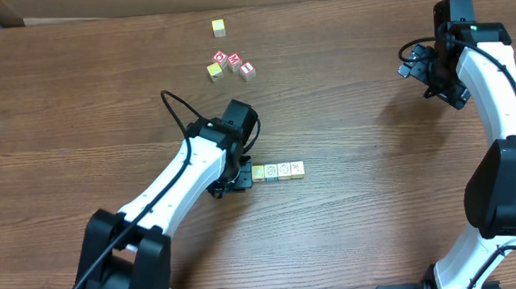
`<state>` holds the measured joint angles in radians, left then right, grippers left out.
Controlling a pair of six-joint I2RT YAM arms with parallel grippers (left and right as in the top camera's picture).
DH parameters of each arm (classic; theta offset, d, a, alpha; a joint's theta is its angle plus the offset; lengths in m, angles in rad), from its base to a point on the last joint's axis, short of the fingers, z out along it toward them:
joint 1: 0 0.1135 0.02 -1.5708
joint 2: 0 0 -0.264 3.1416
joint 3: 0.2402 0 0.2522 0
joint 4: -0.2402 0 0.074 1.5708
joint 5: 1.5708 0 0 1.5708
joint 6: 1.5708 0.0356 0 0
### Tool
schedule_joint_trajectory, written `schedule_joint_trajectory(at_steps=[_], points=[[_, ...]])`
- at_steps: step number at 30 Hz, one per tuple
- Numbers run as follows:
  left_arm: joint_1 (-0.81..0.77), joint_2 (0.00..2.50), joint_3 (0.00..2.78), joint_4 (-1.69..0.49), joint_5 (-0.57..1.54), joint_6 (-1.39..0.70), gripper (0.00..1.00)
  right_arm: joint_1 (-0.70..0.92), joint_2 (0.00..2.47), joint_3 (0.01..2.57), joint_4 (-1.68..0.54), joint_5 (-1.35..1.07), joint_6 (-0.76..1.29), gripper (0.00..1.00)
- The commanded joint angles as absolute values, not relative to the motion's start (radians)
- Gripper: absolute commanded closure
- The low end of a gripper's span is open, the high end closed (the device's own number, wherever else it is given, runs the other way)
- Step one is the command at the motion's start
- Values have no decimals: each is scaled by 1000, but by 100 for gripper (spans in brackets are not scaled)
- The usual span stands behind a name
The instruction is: Flip 5 blocks
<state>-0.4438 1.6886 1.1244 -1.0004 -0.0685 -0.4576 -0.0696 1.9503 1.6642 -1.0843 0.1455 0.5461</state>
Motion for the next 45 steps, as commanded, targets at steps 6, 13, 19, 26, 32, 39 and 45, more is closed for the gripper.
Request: schedule_joint_trajectory(at_steps=[6,13,19,26,32,39,45], points=[[-382,1691,1144,-842,-79,-469,78,-70,1932,1675,-1079,157,542,0],[-374,1718,1141,-750,-97,-468,82,-70,1932,1675,-1079,157,542,0],[-374,1799,1141,-740,-110,-468,83,-70,1932,1675,-1079,157,542,0],[-373,1849,1142,-734,-104,-441,91,-70,1932,1675,-1079,157,542,0],[-373,1849,1142,-786,-77,-441,93,-70,1932,1675,-1079,157,542,0],[-373,1849,1142,-800,-77,-441,93,-70,1932,1675,-1079,157,542,0],[-367,1850,1142,-756,-171,-440,93,-70,1932,1675,-1079,157,542,0]])
